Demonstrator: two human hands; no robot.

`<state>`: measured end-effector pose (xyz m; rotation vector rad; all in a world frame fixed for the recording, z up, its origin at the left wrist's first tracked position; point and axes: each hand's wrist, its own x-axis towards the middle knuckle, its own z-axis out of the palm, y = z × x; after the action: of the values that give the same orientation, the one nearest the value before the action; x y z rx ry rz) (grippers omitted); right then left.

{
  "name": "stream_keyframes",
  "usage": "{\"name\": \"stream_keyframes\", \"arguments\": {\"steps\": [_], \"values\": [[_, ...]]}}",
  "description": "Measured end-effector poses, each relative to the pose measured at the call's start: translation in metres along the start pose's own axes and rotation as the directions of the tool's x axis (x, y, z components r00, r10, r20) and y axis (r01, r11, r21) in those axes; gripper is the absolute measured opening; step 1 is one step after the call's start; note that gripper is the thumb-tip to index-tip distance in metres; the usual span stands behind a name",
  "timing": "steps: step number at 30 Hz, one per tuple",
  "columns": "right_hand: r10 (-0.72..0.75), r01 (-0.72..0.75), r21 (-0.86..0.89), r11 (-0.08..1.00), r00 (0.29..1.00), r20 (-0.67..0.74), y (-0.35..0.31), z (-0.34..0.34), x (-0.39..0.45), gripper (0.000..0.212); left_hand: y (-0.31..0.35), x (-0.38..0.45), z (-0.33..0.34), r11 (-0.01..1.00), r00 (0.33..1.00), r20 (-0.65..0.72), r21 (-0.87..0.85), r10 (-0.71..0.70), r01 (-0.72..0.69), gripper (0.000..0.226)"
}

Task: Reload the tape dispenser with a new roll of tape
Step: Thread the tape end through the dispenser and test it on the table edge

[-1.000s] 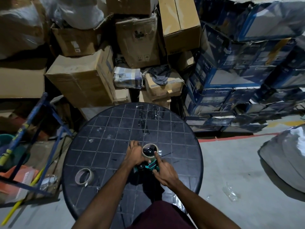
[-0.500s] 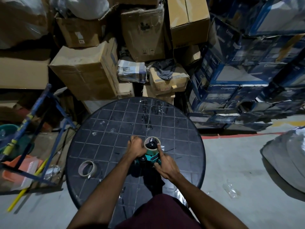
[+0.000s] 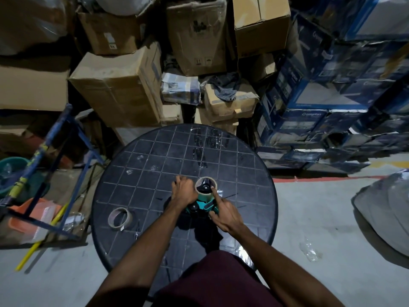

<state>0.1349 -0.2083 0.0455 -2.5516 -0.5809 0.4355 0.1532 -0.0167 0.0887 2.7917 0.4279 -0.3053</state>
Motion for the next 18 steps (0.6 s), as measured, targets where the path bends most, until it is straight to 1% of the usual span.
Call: {"name": "stream_keyframes", "arguments": {"steps": [3, 6, 7, 10, 14, 16, 18], "values": [[0.003, -0.003, -0.016, 1.0, 1.0, 0.0, 0.001, 0.001, 0.001, 0.1, 0.0, 0.0, -0.001, 1.0, 0.999, 0.034, 0.003, 0.0, 0.0, 0.024], [-0.013, 0.013, -0.03, 0.999, 1.0, 0.001, 0.003, 0.003, 0.001, 0.101, 0.001, 0.002, 0.001, 0.999, 0.996, 0.089, 0.037, 0.001, -0.005, 0.041], [-0.016, 0.016, -0.034, 0.999, 1.0, 0.001, 0.004, 0.004, 0.002, 0.101, 0.001, 0.002, 0.002, 0.999, 0.995, 0.097, 0.047, 0.0, -0.004, 0.043], [-0.02, 0.02, -0.038, 0.999, 1.0, 0.004, 0.005, 0.005, 0.004, 0.102, 0.001, 0.002, 0.007, 0.999, 0.996, 0.086, 0.029, -0.015, 0.013, 0.036], [0.005, -0.005, -0.024, 1.0, 1.0, 0.007, 0.003, 0.002, 0.002, 0.1, 0.003, -0.004, 0.007, 0.995, 0.998, 0.013, -0.088, -0.054, 0.055, 0.02], [0.014, -0.014, -0.013, 1.0, 1.0, 0.004, 0.002, 0.001, 0.002, 0.098, 0.003, -0.006, 0.008, 0.992, 0.998, -0.01, -0.111, -0.068, 0.066, 0.019], [0.023, -0.023, -0.01, 1.0, 1.0, 0.001, 0.002, 0.001, 0.003, 0.097, 0.004, -0.006, 0.01, 0.987, 0.996, 0.014, -0.136, -0.086, 0.087, 0.024]]}}
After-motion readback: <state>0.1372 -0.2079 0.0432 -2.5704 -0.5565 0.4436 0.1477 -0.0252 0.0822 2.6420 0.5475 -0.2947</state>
